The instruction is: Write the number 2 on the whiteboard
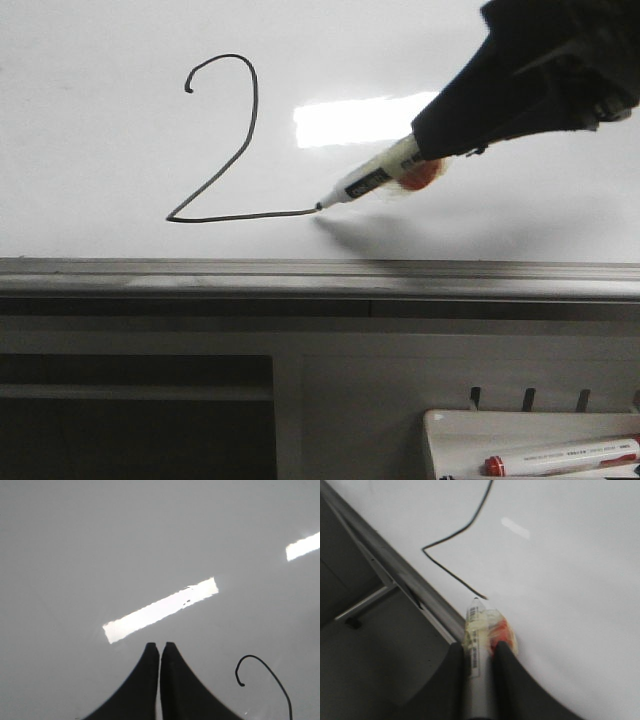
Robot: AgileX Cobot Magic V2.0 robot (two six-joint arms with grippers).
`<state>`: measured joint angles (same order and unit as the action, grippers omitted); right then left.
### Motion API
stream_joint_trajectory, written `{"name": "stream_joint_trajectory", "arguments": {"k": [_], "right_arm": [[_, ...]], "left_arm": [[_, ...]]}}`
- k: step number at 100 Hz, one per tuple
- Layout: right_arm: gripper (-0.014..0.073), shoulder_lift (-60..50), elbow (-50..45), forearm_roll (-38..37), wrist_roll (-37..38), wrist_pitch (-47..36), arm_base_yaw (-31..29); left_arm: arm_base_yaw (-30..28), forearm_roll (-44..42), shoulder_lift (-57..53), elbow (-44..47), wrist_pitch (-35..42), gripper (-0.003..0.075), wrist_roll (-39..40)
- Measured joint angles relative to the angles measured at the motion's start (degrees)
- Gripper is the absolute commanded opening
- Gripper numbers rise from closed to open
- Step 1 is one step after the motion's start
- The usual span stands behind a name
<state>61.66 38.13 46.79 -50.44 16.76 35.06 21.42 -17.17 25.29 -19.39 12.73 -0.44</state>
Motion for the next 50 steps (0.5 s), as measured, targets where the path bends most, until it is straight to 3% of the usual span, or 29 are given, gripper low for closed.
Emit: {"name": "stream_joint_trajectory", "arguments": {"k": [20, 27, 39, 50], "right_arm": [[-0.005, -2.91, 4.36, 0.0, -0.1, 4.33, 6.28], [-0.005, -2.22, 5.55, 0.0, -0.1, 4.98, 6.59], [-0.005, -0.08, 7.54, -0.1, -0.1, 7.36, 6.59], [-0.005, 1.14, 9.48, -0.36, -0.1, 10.0, 6.59]], "left_arm": [[6.07, -22.65, 0.85, 0.0, 2.16, 0.0017, 5.74], [9.96, -29.86, 2.94, 0.0, 3.23, 0.0106, 8.88], [16.57, -36.52, 8.83, 0.0, 3.34, 0.0339, 11.13], [20.29, -37.8, 15.37, 0.0, 3.23, 0.0395, 11.68]]}}
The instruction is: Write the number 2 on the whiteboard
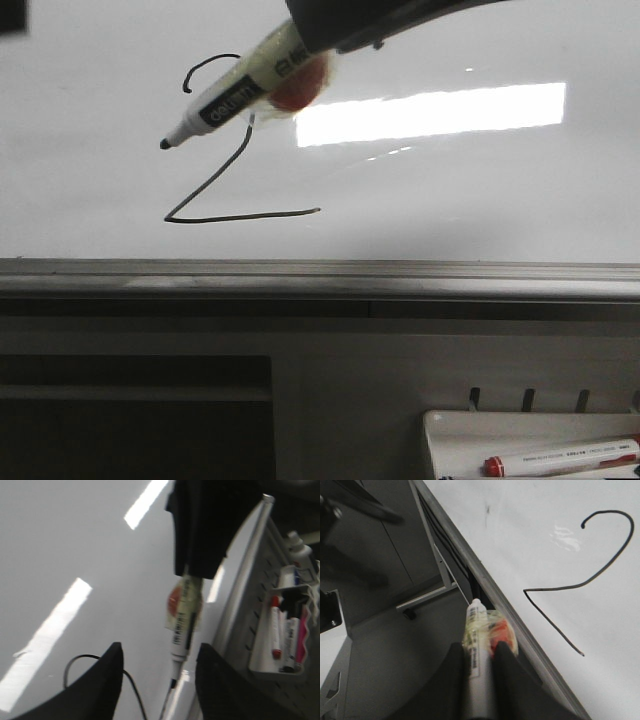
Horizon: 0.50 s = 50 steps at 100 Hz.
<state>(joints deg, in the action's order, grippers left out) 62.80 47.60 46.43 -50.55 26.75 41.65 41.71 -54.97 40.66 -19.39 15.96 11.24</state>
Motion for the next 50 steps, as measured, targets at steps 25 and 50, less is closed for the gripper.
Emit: {"name": "stream_joint_trajectory", "arguments": {"k": [25, 50], "right_arm": [[-0.005, 0.06, 2.17, -0.03, 0.0, 3.38, 0.0], [-0.005, 0.06, 2.17, -0.03, 0.0, 5.54, 0.0]], "left_arm": [[0.73, -0.09, 11.24, -4.3, -0.44, 0.0386, 0.13], [0.73, -0.09, 16.65, -7.39, -0.57, 0.0373, 0.13]]}}
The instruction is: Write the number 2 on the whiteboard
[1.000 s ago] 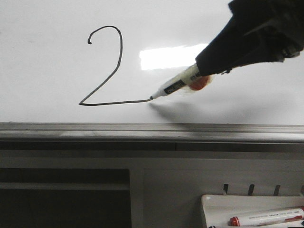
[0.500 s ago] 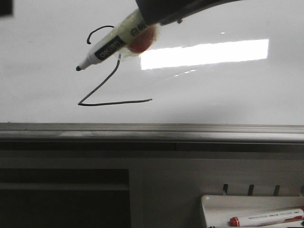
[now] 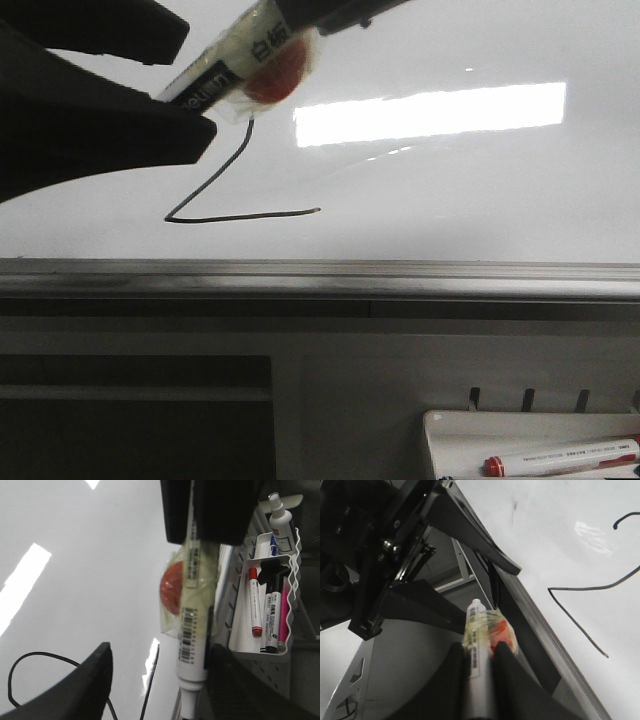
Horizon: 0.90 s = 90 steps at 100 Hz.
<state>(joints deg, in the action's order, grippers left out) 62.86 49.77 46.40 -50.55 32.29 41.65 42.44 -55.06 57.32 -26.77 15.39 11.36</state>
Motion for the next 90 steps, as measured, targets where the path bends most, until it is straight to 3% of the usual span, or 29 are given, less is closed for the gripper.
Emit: {"name": "stream_joint_trajectory", "arguments": {"k": [10, 25, 52, 59, 66, 67, 68, 74, 90], "right_arm": [[-0.005, 0.0, 0.0, 0.0, 0.0, 0.11, 0.0], [-0.005, 0.0, 0.08, 0.49, 0.0, -0.98, 0.0], [-0.0023, 0.0, 0.23, 0.74, 0.0, -1.68, 0.0], [0.0118, 0.0, 0.23, 0.88, 0.0, -1.91, 0.0], [0.0377, 0.0, 0.23, 0.92, 0.0, -2.63, 0.0], [0.0459, 0.0, 0.23, 0.92, 0.0, -2.75, 0.0], [0.0459, 0.0, 0.23, 1.03, 0.0, -2.76, 0.0], [0.0667, 0.0, 0.23, 0.87, 0.0, -5.3, 0.0], [0.064, -0.84, 0.23, -2.98, 0.0, -19.53, 0.0]], "left_arm": [[0.0, 0.0, 0.47, 0.0, 0.2, 0.0278, 0.0], [0.14, -0.14, 0.52, 0.0, 0.55, -0.0017, 0.0], [0.18, -0.37, 0.61, 0.0, 0.66, -0.002, 0.0], [0.18, -0.37, 0.61, 0.0, 0.75, -0.002, 0.0], [0.18, -0.37, 0.61, 0.0, 0.79, -0.002, 0.1], [0.18, -0.37, 0.61, 0.0, 0.79, -0.002, 0.15], [0.18, -0.37, 0.61, 0.0, 0.79, -0.002, 0.25], [0.18, -0.37, 0.61, 0.0, 0.88, -0.002, 0.24], [0.18, 4.86, 0.61, 0.0, 0.21, -0.002, 0.24]]}}
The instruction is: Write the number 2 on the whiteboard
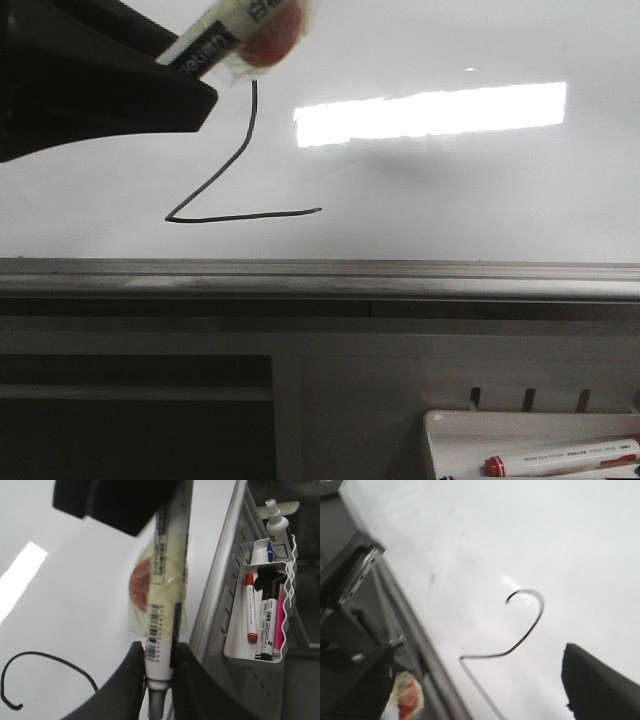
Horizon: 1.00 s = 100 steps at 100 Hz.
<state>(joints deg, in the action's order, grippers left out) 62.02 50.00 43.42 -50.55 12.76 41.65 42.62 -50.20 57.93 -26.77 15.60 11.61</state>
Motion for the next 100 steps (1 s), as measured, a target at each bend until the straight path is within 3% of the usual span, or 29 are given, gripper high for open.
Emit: {"name": "stream_joint_trajectory", "arguments": {"k": [11, 24, 50, 66, 100], "right_arm": [[0.064, -2.55, 0.0, -0.29, -0.12, -6.9, 0.0], [0.064, -5.35, 0.0, -0.38, -0.12, -8.96, 0.0], [0.064, -6.18, 0.0, -0.38, -0.21, -8.22, 0.0], [0.064, -6.18, 0.0, -0.38, -0.21, -7.74, 0.0], [0.064, -6.18, 0.0, -0.38, -0.21, -5.8, 0.0]], "left_arm": [[-0.75, 13.94, 0.0, 0.2, -3.47, -0.002, 0.0], [-4.15, 35.06, 0.0, 0.43, -8.18, -0.002, 0.13], [-13.53, 59.92, 1.15, 0.42, -12.35, -0.002, 0.27], [-14.34, 64.11, 3.69, 0.29, -14.91, -0.002, 0.41], [-14.34, 64.34, 7.99, 0.04, -12.98, -0.002, 0.41]]}}
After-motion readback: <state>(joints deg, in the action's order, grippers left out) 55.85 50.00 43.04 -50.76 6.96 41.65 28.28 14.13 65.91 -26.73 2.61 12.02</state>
